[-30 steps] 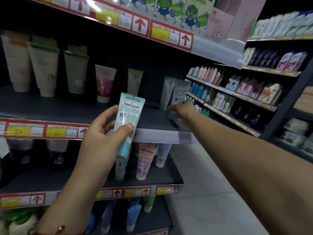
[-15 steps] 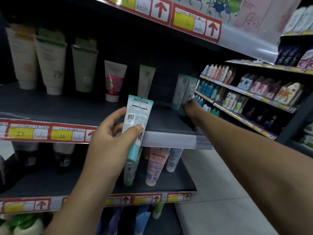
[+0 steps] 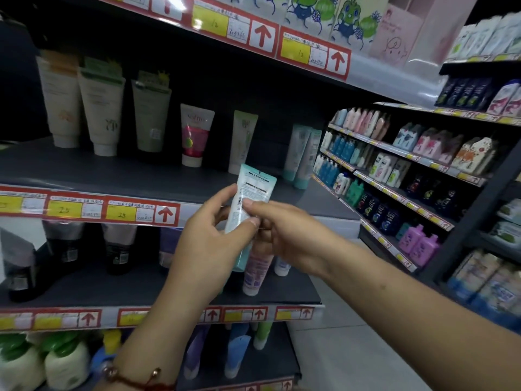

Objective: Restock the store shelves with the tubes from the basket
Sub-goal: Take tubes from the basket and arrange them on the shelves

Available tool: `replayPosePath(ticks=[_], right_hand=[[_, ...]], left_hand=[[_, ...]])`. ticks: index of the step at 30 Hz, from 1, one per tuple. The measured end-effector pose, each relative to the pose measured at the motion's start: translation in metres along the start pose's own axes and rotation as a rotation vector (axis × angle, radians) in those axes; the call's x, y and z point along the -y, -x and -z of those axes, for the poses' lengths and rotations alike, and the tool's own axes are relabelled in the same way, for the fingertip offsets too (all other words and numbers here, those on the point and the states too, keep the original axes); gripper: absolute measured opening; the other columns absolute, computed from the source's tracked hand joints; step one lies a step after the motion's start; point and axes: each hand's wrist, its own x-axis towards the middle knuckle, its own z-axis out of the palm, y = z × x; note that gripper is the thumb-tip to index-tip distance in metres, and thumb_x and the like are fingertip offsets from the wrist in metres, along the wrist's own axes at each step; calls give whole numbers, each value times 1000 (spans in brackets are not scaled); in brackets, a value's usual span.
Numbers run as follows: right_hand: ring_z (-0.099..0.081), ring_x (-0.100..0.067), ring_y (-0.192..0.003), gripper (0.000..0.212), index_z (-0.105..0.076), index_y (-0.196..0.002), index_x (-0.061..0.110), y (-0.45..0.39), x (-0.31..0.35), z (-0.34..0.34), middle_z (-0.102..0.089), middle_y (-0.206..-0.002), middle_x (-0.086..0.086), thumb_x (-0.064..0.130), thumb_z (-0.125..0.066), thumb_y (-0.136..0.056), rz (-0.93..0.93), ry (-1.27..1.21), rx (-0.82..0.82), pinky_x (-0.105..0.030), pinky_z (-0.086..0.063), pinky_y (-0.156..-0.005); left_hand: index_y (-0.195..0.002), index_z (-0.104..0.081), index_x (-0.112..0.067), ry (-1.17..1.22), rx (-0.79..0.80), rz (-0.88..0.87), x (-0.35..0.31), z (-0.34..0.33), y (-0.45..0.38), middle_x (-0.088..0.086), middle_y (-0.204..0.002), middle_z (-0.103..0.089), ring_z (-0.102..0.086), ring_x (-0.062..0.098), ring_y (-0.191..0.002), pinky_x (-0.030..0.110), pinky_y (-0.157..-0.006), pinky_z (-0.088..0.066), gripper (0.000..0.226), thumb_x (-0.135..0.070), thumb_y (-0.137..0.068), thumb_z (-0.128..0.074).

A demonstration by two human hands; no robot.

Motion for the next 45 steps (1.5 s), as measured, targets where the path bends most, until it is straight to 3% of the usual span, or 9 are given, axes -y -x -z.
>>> replayPosePath(ticks=[4,8,12,18,24,27,34,40,45], right_hand=[[-72,-22,-98,26,-64,-121,10,2,2,13,-74,-110,-9,16,-61,-96,-28,-5,-10,-29,-58,-74],[-73,-20,-93,22,-63,-114,5,-7,14,43,-73,-110,-11,10,-64,-92,126,50,-247,-30,-61,-75],[-70,-25,-101,17,-64,-107,11,-32,25,86,-72,-109,-10,18,-66,-92,300,26,-508,-45,-55,-94],[-64,-21,-77,11,-63,-90,17,-76,22,129,-68,-86,-4,25,-69,-89,328,189,-806,-36,-52,-73],[-66,-21,-87,34,-62,-105,11,-92,7,126,-69,-100,-7,8,-79,-77,201,446,-718,-32,-56,-77],[-66,-27,-97,36,-63,-105,11,-100,3,132,-70,-108,-11,10,-83,-74,171,468,-754,-43,-55,-90],[-63,-27,-105,50,-59,-121,7,-96,7,126,-66,-120,-10,15,-82,-77,139,494,-794,-34,-50,-87],[-51,-14,-108,58,-42,-142,10,-51,5,93,-53,-135,-6,17,-65,-89,332,612,-899,-27,-39,-87],[-33,-16,-142,60,-36,-149,20,-12,-31,37,-36,-155,0,21,-60,-94,440,898,-590,-30,-27,-114]], left_hand=[[-136,-43,-58,-354,116,-38,-5,10,10,-34,-118,-58,-57,-16,-95,8,-74,-46,55,-40,-90,-67],[-136,-52,-45,-693,142,14,4,32,13,-17,-131,-61,-58,5,-112,33,-94,-51,50,-57,-88,-59],[-136,-53,-42,-916,292,140,17,58,20,-12,-127,-64,-60,9,-115,30,-96,-49,49,-55,-89,-59],[-138,-51,-40,-1061,395,269,47,74,24,-12,-139,-56,-55,9,-123,28,-101,-45,54,-57,-87,-58],[-136,-51,-44,-1025,406,272,60,74,17,-11,-138,-56,-57,9,-119,29,-99,-48,55,-60,-84,-58],[-137,-51,-42,-1028,415,256,64,72,15,-11,-138,-56,-56,8,-121,28,-101,-45,55,-59,-85,-58],[-137,-52,-42,-1018,417,263,64,74,17,-9,-133,-59,-58,10,-116,27,-98,-47,52,-56,-87,-59],[-137,-53,-37,-1008,395,296,56,99,31,-12,-129,-62,-59,6,-113,24,-96,-46,51,-52,-88,-61],[-133,-54,-39,-1031,369,359,50,140,57,-16,-113,-64,-62,3,-100,24,-90,-49,48,-55,-88,-61]])
